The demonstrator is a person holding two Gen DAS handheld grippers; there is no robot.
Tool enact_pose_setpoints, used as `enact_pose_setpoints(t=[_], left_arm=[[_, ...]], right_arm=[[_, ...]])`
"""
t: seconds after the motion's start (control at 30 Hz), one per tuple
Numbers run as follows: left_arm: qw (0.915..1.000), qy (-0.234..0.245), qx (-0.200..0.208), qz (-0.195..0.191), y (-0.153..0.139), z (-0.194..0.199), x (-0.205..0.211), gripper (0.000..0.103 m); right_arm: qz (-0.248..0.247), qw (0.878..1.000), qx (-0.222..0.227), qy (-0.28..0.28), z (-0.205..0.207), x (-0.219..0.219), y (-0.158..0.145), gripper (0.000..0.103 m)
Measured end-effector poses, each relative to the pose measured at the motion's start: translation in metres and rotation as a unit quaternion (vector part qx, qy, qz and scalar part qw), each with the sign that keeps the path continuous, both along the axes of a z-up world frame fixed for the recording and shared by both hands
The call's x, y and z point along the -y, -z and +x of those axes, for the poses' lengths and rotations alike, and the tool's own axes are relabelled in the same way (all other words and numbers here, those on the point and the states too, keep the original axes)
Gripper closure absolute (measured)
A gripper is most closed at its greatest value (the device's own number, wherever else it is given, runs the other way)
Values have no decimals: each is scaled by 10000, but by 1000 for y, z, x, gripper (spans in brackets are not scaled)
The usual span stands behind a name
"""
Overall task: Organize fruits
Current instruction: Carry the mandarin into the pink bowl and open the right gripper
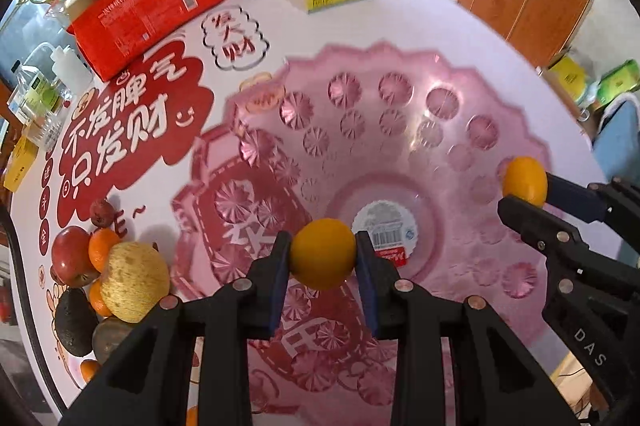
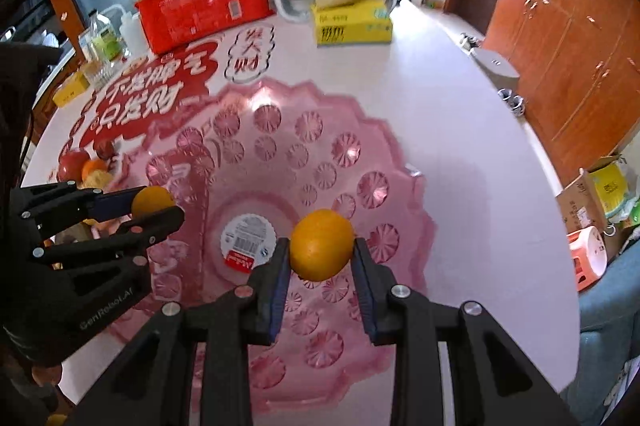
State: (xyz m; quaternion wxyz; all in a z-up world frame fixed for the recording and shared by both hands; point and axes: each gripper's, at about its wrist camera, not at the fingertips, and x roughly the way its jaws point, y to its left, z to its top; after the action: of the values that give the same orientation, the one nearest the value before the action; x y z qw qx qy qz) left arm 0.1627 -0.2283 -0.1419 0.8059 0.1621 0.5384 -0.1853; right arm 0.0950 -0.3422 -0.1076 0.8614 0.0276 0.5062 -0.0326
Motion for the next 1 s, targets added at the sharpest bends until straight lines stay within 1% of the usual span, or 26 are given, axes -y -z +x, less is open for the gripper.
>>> enact_pose_setpoints(t=[0.17, 0.3, 0.33, 0.4, 0.43, 0.5, 0.57, 0.6, 0.7, 0.9, 1.0], left_arm=[[9996, 23, -110, 275, 20, -1, 10, 73], [9989, 81, -184, 430, 30, -2, 16, 71], [9987, 87, -186, 466, 32, -3, 17, 68], [9984, 90, -218, 509, 34, -4, 18, 42], [9981, 49, -163, 599, 35, -5, 18, 39], [9977, 39, -157, 658, 37, -5, 17, 32], [9978, -34, -216, 632, 38, -4, 13, 29], [9980, -49, -175, 598, 36, -5, 11, 26], [9983, -107, -154, 545, 32, -6, 6, 25], [9996, -282, -93, 23, 16, -13, -9, 25], [9995, -296, 60, -81, 8, -17, -14, 25]], right_arm=[[123, 9995, -252, -124, 9, 3, 26, 72], [136, 9989, -382, -228, 14, 2, 38, 72], [140, 9987, -416, -245, 15, 3, 41, 71], [0, 9989, -333, -325, 15, -1, 40, 71], [-60, 9987, -334, -370, 15, -4, 40, 71], [-202, 9985, -312, -396, 14, -5, 41, 69], [-230, 9983, -260, -468, 11, -5, 40, 68], [-223, 9983, -243, -480, 10, -5, 40, 68], [-106, 9987, -216, -447, 7, -2, 39, 65], [36, 9993, -141, -344, 2, -1, 33, 62], [131, 9994, -100, -306, -2, -1, 29, 61]])
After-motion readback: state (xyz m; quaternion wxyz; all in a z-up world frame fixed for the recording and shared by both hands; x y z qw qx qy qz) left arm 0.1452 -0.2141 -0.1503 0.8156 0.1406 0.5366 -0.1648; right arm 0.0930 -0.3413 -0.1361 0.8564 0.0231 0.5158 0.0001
